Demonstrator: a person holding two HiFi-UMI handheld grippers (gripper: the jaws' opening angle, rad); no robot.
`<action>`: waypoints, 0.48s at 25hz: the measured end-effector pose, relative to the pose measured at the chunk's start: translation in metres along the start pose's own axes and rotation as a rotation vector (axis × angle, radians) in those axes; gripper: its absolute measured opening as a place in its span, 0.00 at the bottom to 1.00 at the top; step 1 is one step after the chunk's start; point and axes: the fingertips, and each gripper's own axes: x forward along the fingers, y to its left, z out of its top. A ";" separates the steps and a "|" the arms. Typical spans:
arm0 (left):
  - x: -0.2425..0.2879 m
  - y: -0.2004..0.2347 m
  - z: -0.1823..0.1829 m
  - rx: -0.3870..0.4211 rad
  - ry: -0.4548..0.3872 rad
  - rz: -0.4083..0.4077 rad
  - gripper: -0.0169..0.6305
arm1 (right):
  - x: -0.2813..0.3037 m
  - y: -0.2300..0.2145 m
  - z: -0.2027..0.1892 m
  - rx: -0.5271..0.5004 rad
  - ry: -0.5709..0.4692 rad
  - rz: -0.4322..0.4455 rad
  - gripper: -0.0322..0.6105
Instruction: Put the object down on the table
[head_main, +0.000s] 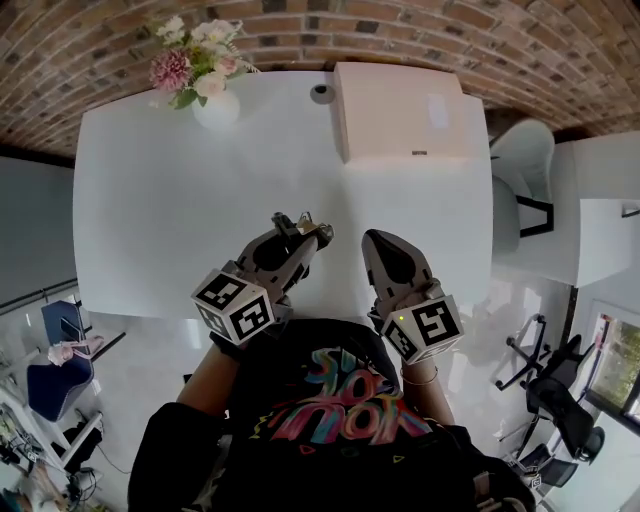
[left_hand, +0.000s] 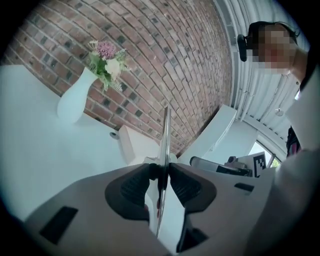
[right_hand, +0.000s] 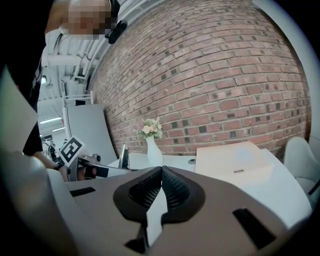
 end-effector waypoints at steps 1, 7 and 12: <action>0.004 0.002 -0.006 -0.010 0.018 -0.009 0.24 | 0.001 0.000 -0.002 0.002 0.004 0.001 0.08; 0.027 0.019 -0.046 -0.068 0.132 -0.044 0.24 | 0.007 -0.002 -0.015 0.021 0.021 0.005 0.08; 0.042 0.026 -0.077 -0.089 0.218 -0.063 0.24 | 0.006 -0.007 -0.028 0.041 0.045 -0.015 0.08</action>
